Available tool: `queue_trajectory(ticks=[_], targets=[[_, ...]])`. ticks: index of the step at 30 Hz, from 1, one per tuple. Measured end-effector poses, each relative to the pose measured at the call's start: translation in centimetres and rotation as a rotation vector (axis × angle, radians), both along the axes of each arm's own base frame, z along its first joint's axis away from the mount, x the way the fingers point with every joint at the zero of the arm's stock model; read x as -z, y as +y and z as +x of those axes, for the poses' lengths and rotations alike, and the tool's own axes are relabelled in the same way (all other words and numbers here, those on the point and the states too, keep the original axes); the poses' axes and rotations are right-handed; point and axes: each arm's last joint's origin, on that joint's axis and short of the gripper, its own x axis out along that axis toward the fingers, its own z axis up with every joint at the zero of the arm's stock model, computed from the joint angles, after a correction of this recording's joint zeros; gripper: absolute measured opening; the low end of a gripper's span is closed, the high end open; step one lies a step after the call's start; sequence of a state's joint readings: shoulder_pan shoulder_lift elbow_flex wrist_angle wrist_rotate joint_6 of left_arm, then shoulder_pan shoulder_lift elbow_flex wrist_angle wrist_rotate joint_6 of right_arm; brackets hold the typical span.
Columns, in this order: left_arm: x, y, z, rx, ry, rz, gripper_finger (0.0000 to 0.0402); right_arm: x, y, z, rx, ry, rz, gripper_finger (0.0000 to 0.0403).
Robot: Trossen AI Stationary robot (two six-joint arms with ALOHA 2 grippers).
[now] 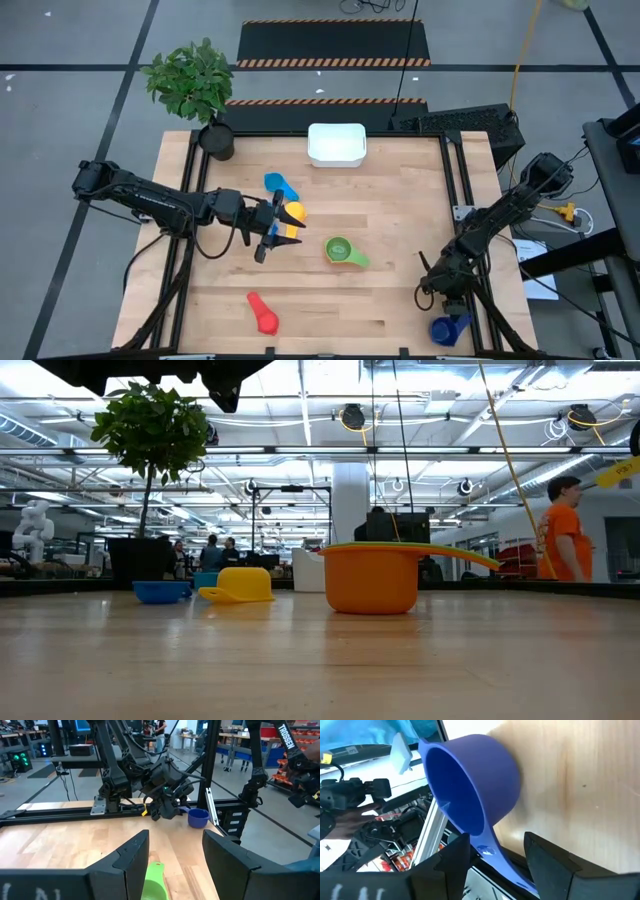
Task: Nest measuring cups in basket
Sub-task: Stack the dark blue measuring cup on top of the green measuring cup
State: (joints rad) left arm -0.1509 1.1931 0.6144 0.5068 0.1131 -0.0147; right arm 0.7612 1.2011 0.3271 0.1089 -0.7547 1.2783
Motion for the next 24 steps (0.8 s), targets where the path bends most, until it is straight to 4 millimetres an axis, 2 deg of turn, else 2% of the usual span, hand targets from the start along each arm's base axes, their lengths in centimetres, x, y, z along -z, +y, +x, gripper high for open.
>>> queue_trajectory(ticks=[6,14,24], targets=[[0.02,0.0,0.0,0.002,0.0,0.006,0.0186,0.0,0.07,-0.08,0.001,0.016,0.0,0.0175],[0.1,0.0,-0.01,0.002,0.007,0.012,0.0186,-0.11,0.51,-0.44,-0.016,0.024,0.008,0.0137],[0.09,0.0,-0.01,0.002,0.006,0.013,0.0186,-0.57,0.91,0.04,0.035,-0.038,0.04,0.0118]])
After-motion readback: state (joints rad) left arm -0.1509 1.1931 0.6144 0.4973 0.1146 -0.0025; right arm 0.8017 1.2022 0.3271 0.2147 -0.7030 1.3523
